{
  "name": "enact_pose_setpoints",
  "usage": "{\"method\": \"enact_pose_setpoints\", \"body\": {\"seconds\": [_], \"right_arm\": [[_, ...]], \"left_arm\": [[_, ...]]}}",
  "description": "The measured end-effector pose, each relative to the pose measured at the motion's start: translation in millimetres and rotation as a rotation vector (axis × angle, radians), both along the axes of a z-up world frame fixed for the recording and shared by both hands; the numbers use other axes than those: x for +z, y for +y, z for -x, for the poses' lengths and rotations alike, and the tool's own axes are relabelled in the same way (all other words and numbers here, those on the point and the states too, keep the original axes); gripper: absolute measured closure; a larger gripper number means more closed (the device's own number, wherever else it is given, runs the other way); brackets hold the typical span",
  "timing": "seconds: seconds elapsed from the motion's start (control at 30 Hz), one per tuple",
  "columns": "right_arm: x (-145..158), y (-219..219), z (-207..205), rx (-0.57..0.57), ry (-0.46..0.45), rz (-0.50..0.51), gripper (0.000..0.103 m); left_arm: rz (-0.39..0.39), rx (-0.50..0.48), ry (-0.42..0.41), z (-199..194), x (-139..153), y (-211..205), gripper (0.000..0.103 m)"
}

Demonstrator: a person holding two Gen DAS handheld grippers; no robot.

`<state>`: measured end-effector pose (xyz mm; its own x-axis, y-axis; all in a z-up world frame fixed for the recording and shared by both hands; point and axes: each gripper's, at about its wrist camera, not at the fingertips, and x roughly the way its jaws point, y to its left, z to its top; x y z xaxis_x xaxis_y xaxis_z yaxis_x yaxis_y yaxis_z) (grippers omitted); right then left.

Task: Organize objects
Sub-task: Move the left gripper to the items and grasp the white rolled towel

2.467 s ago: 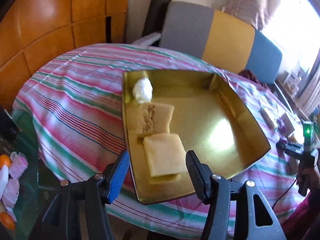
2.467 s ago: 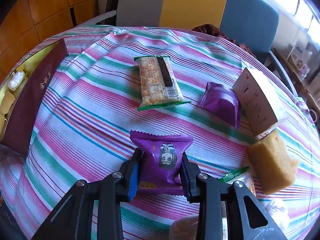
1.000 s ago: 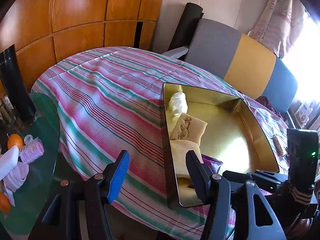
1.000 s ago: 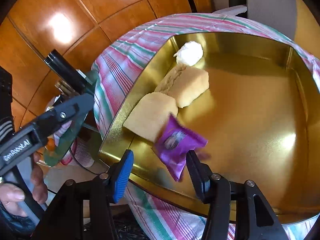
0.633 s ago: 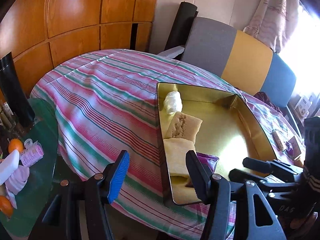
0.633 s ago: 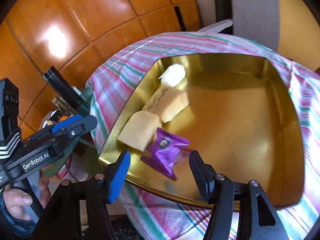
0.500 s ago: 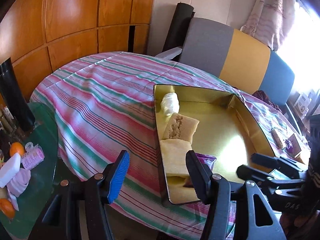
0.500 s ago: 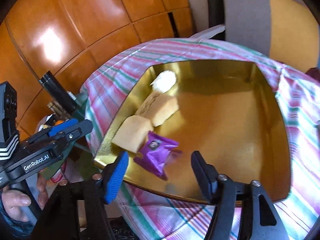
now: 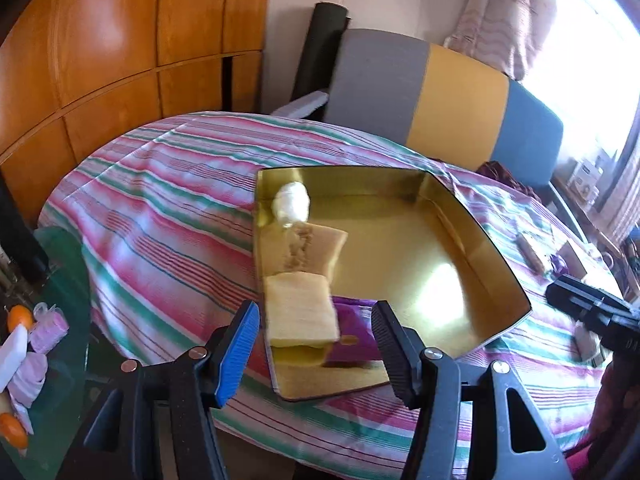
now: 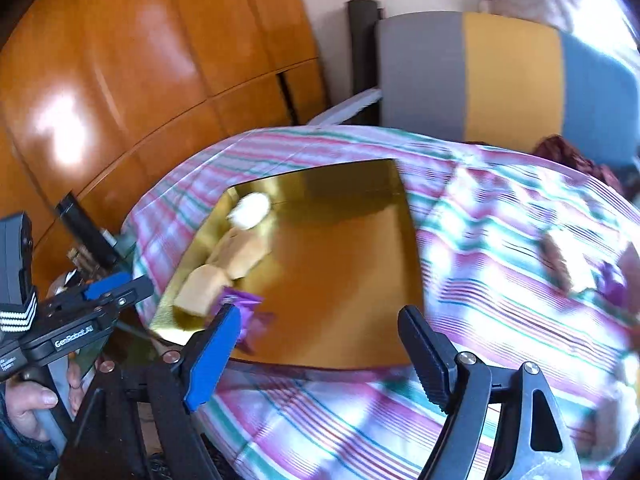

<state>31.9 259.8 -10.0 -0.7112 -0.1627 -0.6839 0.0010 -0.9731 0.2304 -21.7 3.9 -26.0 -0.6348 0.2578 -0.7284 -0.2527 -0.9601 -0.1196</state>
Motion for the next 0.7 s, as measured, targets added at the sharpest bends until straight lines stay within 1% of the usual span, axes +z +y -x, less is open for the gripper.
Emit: {"method": "enact_pose_setpoints", "body": {"seconds": [0.1,0.2,0.27,0.4,0.47,0.57,0.7], "right_arm": [[1.9,33.7,-17.3,-0.086,0.001,-0.001,0.021],[5.7,72.1,-39.5,-0.190,0.002,-0.012,0.021],[9.0,100.0,-58.4,-0.268,0.001,-0.024,0.021],[17.6,160.4,-103.6,-0.462,0.008,-0.033,0.021],[22.0,184.9,-124.7,-0.554,0.020,-0.016,0.018],[23.8,224.4,-158.4,-0.717,0.059,0.026,0.018],[20.6,260.7,-203.7,-0.922,0.150,0.107,0.017]], "left_arm": [[-0.002,-0.046,0.000,-2.1,1.0,12.9,0.044],[0.013,-0.082,0.009,-4.3,2.9,29.0,0.044],[0.021,-0.114,0.012,-5.2,4.1,41.4,0.044],[0.025,-0.203,0.020,-7.8,7.2,68.9,0.044],[0.029,-0.258,0.024,-10.1,8.8,87.5,0.044],[0.029,-0.346,0.028,-16.6,10.1,117.3,0.044],[0.019,-0.464,0.011,-27.6,7.7,156.6,0.044]]}}
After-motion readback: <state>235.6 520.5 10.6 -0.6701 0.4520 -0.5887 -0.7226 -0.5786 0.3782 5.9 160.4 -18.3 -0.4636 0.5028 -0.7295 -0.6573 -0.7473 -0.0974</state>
